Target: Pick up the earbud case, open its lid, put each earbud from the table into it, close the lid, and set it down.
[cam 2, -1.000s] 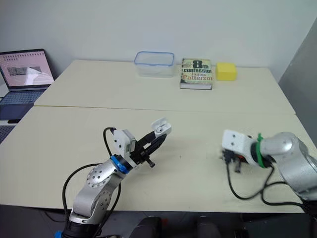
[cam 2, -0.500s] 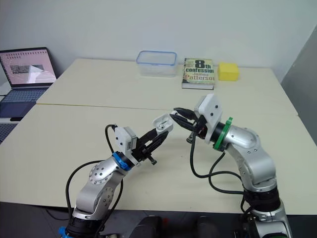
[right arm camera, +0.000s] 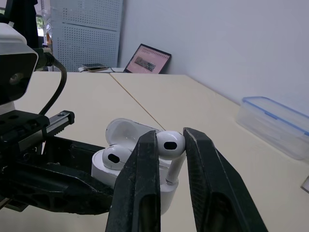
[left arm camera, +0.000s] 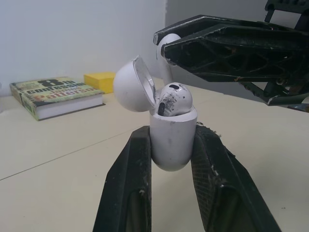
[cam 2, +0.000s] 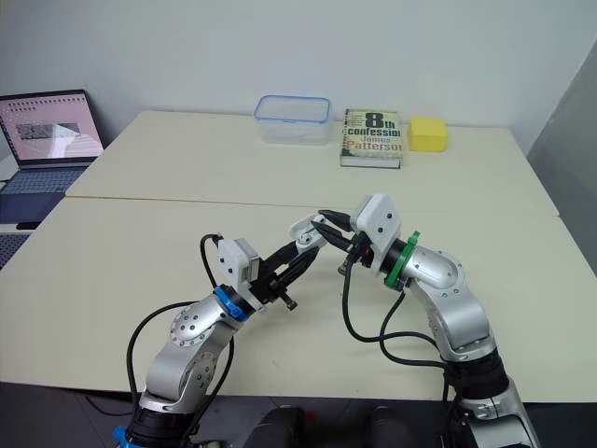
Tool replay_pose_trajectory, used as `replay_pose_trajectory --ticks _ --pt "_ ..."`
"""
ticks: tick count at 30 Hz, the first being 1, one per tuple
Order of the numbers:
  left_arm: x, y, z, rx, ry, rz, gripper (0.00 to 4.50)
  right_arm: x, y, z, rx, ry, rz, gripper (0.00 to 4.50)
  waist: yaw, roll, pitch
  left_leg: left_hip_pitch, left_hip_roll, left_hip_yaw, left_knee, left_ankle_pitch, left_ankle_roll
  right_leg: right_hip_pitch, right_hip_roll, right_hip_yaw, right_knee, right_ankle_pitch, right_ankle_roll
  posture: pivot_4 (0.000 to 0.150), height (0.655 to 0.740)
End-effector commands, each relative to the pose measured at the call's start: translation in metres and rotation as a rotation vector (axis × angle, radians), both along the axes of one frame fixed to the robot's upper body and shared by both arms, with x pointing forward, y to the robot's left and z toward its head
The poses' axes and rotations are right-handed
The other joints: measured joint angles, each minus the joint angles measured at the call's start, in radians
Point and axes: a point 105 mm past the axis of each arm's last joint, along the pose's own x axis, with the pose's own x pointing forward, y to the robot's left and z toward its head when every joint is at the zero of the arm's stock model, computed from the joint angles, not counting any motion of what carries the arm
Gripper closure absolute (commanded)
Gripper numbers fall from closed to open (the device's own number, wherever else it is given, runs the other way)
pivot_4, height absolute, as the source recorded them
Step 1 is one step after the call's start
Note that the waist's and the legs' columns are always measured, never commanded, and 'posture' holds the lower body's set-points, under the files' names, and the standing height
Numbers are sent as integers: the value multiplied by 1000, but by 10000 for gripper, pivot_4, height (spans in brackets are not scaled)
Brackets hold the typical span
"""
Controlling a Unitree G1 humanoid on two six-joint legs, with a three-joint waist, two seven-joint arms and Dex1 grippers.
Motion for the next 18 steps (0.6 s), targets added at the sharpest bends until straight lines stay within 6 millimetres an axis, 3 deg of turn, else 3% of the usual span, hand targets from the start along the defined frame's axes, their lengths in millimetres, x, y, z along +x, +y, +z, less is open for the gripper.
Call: replay_pose_trajectory --ticks 1,18 --pt "-4 -3 13 -17 -53 -22 37411 -6 2 7 -3 -50 14 41217 0 0 0 0 0 0 0 0 0 0 0 0 0 0 0 1500 7400" --pt "-6 -4 13 -17 -51 -33 37411 -10 4 -6 -84 -68 29 41217 0 0 0 0 0 0 0 0 0 0 0 0 0 0 0 1500 7400"
